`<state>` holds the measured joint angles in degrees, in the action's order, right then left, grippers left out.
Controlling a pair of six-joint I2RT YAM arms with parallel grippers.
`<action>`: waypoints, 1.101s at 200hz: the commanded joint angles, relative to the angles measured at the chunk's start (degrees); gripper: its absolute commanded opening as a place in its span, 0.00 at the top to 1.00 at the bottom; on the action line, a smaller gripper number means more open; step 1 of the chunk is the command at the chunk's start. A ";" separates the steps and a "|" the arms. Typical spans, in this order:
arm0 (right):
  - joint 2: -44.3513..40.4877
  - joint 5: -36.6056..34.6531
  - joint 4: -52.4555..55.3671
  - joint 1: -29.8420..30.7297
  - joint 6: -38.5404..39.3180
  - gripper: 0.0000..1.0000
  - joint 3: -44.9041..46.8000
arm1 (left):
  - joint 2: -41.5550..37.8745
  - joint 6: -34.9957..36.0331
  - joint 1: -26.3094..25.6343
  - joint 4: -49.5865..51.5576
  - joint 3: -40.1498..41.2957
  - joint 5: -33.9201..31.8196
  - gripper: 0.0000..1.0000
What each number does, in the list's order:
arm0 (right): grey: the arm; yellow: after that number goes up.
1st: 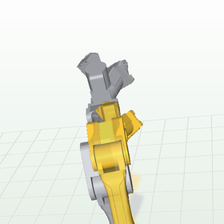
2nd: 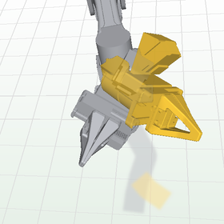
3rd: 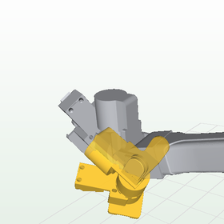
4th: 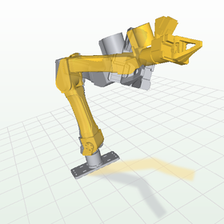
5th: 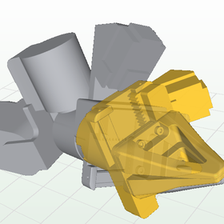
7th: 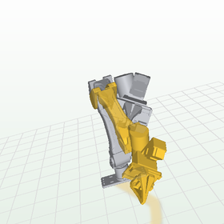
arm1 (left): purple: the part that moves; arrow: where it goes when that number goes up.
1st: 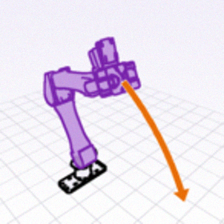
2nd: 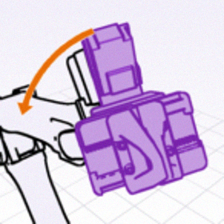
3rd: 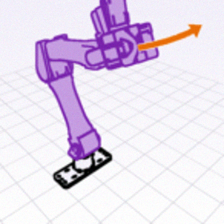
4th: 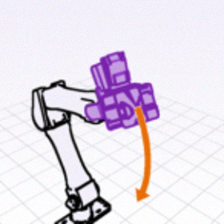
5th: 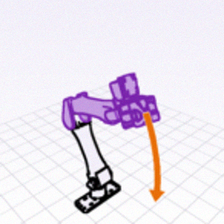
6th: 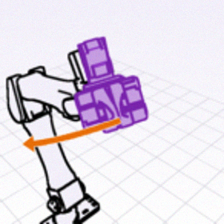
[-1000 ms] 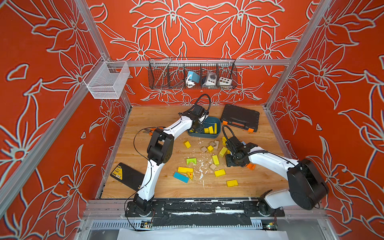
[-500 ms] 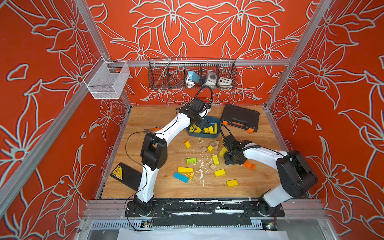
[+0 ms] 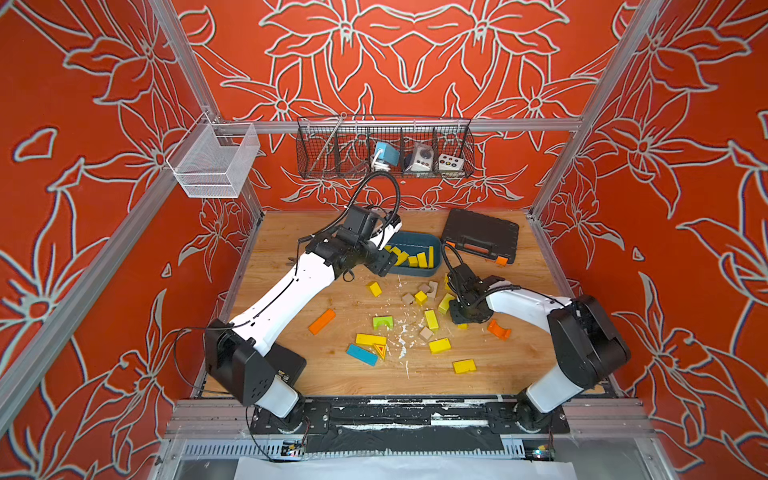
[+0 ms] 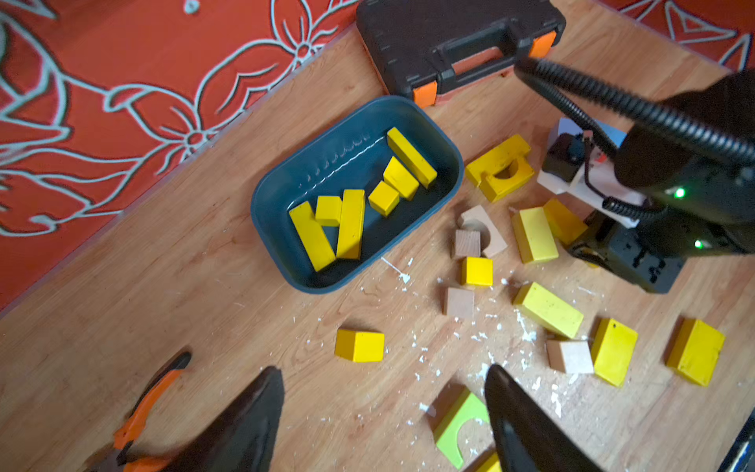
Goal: Pick out the yellow building blocks
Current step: Pick up the building block from the center of the board, then place the building block in the storage box.
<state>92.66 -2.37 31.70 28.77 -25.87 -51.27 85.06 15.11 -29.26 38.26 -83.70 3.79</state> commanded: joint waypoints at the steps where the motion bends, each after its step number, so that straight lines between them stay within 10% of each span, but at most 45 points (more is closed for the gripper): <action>1: 1.49 0.17 0.54 -0.56 0.80 0.69 -0.10 | -3.76 1.29 0.81 -1.00 5.08 -2.78 0.21; 120: -14.29 -1.09 14.45 -0.55 5.50 0.80 -9.71 | -5.13 3.87 7.63 -4.13 21.87 -1.32 0.18; 220: 11.58 5.01 13.31 -0.56 10.86 0.79 -41.96 | -6.48 4.75 7.81 -4.01 26.31 -3.58 0.09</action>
<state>97.76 0.27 45.12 28.51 -17.32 -86.94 80.01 18.70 -21.74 34.39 -57.93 1.02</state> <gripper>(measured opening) 0.327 0.903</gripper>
